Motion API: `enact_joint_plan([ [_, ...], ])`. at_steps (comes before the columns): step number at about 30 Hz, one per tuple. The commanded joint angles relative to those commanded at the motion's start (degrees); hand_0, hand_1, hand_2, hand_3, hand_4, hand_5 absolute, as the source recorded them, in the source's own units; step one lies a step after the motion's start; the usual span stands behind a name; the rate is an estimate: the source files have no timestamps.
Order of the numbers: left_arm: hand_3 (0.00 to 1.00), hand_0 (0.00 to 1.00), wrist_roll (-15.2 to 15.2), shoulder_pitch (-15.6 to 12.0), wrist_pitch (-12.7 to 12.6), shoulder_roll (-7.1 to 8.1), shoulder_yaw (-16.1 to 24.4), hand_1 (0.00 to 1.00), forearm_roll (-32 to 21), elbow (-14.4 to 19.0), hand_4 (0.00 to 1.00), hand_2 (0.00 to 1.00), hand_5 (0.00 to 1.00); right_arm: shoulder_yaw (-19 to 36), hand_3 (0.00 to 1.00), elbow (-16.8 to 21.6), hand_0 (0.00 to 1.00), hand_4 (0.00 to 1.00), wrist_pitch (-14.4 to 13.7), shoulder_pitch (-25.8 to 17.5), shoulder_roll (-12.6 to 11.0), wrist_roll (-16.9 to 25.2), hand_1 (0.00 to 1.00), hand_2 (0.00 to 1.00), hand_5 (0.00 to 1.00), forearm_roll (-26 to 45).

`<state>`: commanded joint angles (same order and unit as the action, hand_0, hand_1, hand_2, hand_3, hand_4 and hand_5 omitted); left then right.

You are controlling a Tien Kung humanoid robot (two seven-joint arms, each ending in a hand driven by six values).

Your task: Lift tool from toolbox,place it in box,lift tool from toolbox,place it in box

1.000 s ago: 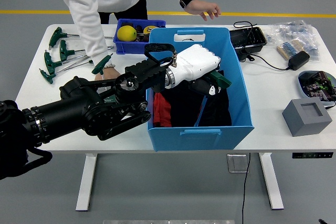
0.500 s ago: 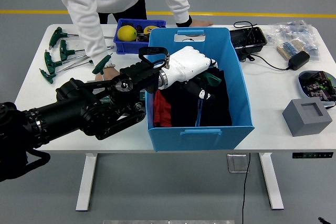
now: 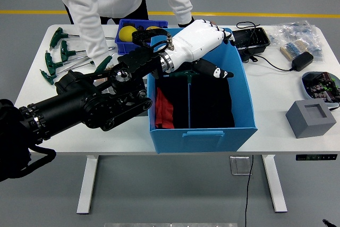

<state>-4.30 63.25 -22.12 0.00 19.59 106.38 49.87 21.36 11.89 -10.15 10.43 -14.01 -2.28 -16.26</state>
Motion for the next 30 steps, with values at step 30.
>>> enact_joint_plan([
  [30, 0.61, 0.342, 22.57, -34.06, 0.13, 7.49, 47.53, 0.391, 0.81, 24.38, 0.778, 0.497, 0.525, -1.16, 0.573, -0.52, 0.682, 0.779, -0.03, -1.43, 0.7, 0.97, 0.666, 0.721, 0.7, 3.38],
])
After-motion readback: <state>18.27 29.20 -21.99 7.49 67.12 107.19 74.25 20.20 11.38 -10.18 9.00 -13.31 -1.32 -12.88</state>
